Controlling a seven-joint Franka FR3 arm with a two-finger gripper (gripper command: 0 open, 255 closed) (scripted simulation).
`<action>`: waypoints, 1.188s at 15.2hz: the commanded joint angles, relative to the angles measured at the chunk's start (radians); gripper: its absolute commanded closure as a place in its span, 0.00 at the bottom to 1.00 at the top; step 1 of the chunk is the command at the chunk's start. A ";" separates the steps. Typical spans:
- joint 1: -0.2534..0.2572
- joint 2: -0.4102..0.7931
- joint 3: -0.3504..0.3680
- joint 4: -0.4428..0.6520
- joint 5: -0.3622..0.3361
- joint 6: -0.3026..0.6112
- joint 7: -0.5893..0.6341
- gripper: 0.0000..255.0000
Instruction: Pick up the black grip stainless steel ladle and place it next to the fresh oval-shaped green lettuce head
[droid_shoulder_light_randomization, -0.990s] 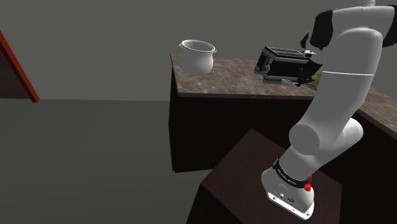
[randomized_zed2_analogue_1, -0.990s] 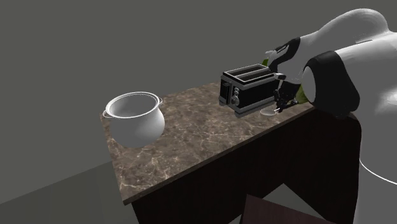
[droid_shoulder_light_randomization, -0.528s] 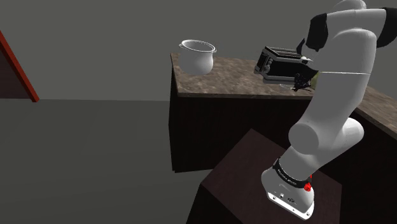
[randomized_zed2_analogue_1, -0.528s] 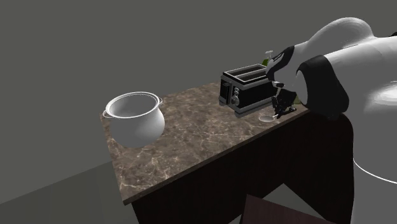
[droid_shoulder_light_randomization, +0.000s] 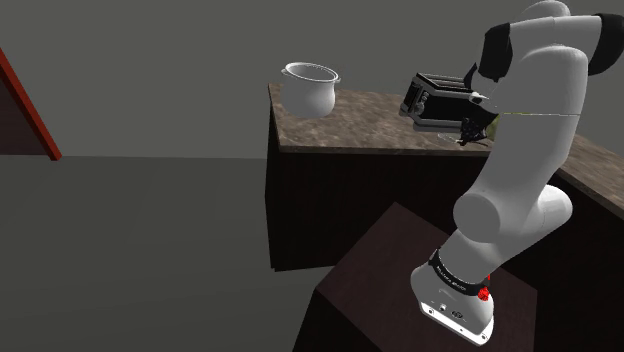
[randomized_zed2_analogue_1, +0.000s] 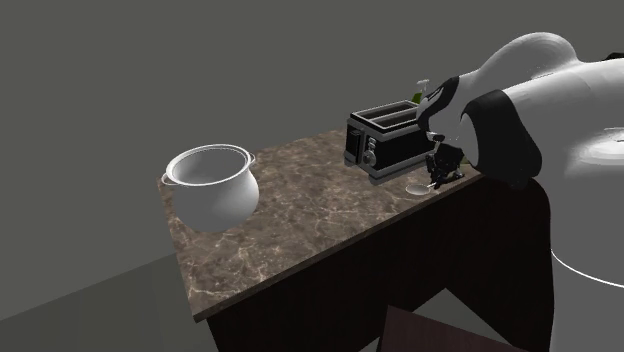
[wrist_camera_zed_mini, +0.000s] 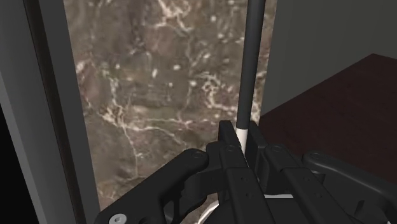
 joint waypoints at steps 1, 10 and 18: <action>0.000 0.000 0.000 0.000 0.000 0.000 0.000 1.00; 0.030 -0.062 -0.043 0.025 -0.065 -0.066 0.039 0.00; 0.037 -0.077 -0.053 0.034 -0.081 -0.084 0.049 0.00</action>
